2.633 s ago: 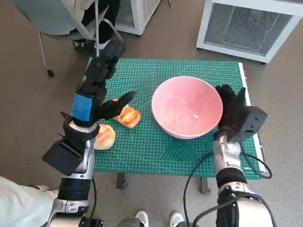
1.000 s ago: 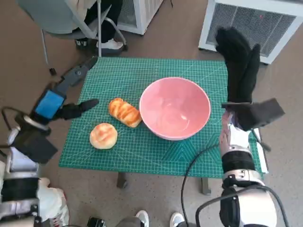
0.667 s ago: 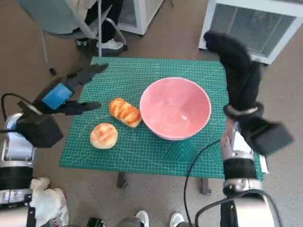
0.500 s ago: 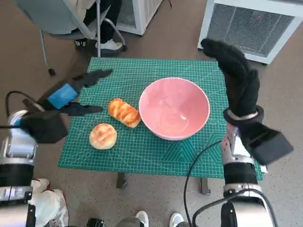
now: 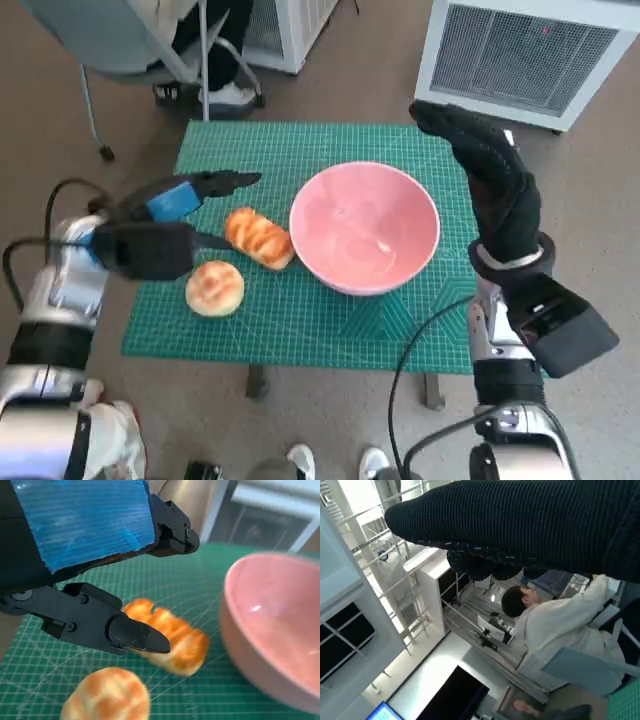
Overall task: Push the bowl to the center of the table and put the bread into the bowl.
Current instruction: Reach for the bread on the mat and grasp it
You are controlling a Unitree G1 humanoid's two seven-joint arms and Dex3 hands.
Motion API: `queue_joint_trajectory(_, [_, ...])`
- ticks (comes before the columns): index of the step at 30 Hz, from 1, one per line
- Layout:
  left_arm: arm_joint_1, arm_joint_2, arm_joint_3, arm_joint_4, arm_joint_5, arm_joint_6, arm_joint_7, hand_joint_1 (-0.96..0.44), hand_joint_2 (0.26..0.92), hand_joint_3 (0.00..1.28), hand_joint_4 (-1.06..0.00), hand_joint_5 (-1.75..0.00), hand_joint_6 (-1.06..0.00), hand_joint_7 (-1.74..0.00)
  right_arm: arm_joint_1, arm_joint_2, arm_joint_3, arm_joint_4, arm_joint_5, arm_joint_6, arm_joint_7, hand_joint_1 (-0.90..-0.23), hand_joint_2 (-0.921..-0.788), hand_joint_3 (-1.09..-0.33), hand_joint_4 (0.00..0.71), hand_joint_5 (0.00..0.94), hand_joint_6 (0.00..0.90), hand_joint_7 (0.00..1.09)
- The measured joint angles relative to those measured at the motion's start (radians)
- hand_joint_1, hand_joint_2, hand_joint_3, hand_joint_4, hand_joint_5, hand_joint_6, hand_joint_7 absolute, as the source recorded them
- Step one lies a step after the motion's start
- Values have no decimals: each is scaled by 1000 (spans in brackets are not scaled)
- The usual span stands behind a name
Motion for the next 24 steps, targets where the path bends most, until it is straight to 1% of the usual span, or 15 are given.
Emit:
queue_joint_trajectory(13, [-109,-54,-93,189,107,10,54,-213,828,0,-176,0,-380,-12,22,-1,6,-10,-4,8,-12,-584,-921,-811,363,31,-1,792])
queue_joint_trajectory(24, [-168,-123,-165,309,177,-2,122,-195,829,1,-189,-5,-380,-10,25,-1,11,-18,-3,9,-17,-593,-921,-811,362,35,-1,793])
